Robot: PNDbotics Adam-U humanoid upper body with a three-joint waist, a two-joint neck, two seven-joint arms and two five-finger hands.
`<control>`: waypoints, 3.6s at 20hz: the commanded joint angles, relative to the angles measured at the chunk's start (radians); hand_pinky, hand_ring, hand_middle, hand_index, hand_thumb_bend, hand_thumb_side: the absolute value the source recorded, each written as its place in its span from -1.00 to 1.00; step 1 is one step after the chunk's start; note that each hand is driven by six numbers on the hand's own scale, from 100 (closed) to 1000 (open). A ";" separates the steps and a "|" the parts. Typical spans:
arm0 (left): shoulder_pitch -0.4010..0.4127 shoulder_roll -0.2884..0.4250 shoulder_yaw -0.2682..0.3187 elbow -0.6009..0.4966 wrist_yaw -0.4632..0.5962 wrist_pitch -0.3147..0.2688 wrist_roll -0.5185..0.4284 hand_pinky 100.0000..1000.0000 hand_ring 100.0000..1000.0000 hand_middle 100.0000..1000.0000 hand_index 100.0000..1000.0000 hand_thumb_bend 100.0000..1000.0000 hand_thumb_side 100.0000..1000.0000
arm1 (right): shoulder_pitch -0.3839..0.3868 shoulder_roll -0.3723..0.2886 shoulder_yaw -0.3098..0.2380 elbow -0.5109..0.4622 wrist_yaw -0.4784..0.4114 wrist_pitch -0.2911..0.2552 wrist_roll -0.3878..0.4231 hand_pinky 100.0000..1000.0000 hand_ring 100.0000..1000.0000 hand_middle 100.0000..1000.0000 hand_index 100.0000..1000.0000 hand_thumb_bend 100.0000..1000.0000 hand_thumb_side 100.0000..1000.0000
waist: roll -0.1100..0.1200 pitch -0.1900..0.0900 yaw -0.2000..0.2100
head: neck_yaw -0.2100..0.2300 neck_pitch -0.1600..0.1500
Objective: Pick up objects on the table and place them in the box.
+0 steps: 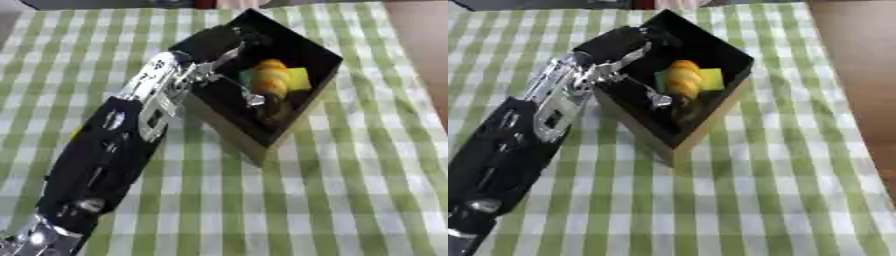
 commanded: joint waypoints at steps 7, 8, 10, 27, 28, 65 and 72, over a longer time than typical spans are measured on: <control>-0.034 0.048 0.048 -0.088 0.029 0.029 0.029 0.65 0.67 0.61 0.79 -0.15 0.14 | -0.010 -0.020 -0.013 -0.016 -0.004 -0.004 -0.012 0.68 0.65 0.21 0.68 -1.00 -0.02 | 0.000 -0.032 0.000 | -0.005 0.004; -0.037 0.058 0.054 -0.104 0.033 0.036 0.033 0.64 0.66 0.60 0.78 -0.19 0.12 | -0.009 -0.021 -0.015 -0.016 -0.004 -0.005 -0.016 0.68 0.65 0.21 0.67 -1.00 -0.01 | 0.001 -0.034 0.001 | -0.006 0.007; -0.039 0.088 0.066 -0.144 0.047 0.050 0.042 0.64 0.65 0.59 0.77 -0.21 0.09 | -0.006 -0.027 -0.018 -0.016 -0.003 -0.005 -0.024 0.68 0.65 0.22 0.68 -1.00 -0.01 | 0.003 -0.037 0.006 | -0.012 0.013; 0.224 0.541 0.123 -0.549 0.336 0.165 0.076 0.64 0.64 0.57 0.77 -0.21 0.08 | 0.031 -0.066 -0.023 -0.016 0.012 -0.005 -0.035 0.68 0.65 0.21 0.67 -1.00 -0.01 | 0.021 -0.046 0.075 | -0.074 0.049; 0.247 0.563 0.122 -0.561 0.359 0.170 0.079 0.63 0.63 0.57 0.77 -0.20 0.08 | 0.031 -0.067 -0.024 -0.016 0.012 -0.006 -0.035 0.68 0.65 0.21 0.67 -1.00 -0.02 | 0.021 -0.045 0.077 | -0.074 0.050; 0.699 0.741 0.102 -0.750 0.397 0.240 0.102 0.62 0.62 0.58 0.77 0.02 -0.13 | 0.050 -0.073 -0.037 -0.016 0.031 -0.018 -0.039 0.69 0.66 0.19 0.67 -1.00 -0.03 | -0.017 -0.006 0.078 | -0.049 0.025; 0.669 0.696 0.084 -0.681 0.408 0.238 0.074 0.61 0.62 0.58 0.76 0.03 -0.47 | 0.052 -0.069 -0.036 -0.016 0.029 -0.016 -0.033 0.69 0.67 0.19 0.67 -1.00 -0.03 | -0.018 -0.003 0.074 | -0.045 0.021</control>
